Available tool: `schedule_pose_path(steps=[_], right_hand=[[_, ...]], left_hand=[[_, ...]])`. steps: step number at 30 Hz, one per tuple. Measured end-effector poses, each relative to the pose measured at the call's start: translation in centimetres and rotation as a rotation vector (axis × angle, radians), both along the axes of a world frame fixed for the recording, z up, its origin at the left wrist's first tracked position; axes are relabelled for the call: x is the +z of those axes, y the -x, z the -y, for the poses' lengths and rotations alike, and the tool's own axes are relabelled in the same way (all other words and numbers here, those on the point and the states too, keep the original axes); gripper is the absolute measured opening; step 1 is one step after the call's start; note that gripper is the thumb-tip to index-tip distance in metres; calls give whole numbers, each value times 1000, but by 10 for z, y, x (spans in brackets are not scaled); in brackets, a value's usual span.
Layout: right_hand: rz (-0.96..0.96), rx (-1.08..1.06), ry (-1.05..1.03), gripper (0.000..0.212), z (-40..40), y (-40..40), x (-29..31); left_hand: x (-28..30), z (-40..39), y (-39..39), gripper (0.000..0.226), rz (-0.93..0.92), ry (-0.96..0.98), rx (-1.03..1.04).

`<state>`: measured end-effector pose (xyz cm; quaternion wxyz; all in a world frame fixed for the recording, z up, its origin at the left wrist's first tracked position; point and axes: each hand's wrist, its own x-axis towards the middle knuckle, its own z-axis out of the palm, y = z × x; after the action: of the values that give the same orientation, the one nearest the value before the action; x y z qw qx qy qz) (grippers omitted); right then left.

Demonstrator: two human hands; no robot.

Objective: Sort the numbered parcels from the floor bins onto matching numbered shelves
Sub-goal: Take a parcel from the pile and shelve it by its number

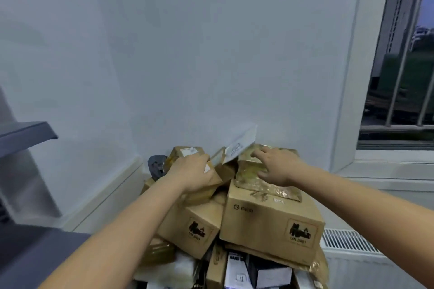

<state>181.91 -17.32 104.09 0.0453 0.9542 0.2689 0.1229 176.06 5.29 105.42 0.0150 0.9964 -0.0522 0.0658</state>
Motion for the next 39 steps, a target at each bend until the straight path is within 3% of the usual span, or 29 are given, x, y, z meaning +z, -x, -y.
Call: schedule_pose_path(steps=[7,16,24,28,33,37,39], right_hand=[[-52,-102,-85,46,-18,-100,-6],[-176,44,-142,43,-92,-161,-40],[-499,52,-179,38,-149,-186,-80],[-717,-58,-267,55,-166,-193,-102],[-868,-127,-474,63,-172,-199,-107],[-822,-132,-566,56,-172,-194,-97],[-789,-122,-617,51,-172,-189,-89]], left_hand=[[-1,-43,-115,43,4,-11,17],[-43,-96,-162,39,-65,96,209],[-85,-101,-170,87,-230,218,422],[-109,-105,-173,110,-247,277,456],[-114,-100,-175,99,-302,282,520],[-107,-105,-181,105,-261,407,513],[-99,-109,-180,97,-217,517,503]])
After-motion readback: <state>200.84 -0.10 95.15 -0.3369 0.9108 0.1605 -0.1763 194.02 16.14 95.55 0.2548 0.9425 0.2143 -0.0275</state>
